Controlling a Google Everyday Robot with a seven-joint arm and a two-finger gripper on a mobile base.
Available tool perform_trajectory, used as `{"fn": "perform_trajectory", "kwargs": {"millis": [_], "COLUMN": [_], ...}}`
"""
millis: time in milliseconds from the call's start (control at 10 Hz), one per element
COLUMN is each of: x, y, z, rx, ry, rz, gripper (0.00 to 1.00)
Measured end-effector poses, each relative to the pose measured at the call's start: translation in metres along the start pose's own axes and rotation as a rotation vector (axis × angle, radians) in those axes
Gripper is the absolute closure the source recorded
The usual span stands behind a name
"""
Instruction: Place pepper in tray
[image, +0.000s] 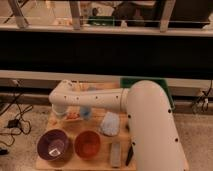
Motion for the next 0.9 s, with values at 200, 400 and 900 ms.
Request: {"fn": "perform_trajectory", "kwargs": {"millis": [200, 400, 900], "x": [-0.008, -0.014, -0.015], "y": [0.002, 0.003, -0.002], "z": [-0.021, -0.043, -0.099], "rx": [0.032, 0.062, 0.158], "ry": [-0.033, -0.056, -0.078], "rz": [-0.008, -0.013, -0.021], "gripper": [1.00, 1.00, 1.00]}}
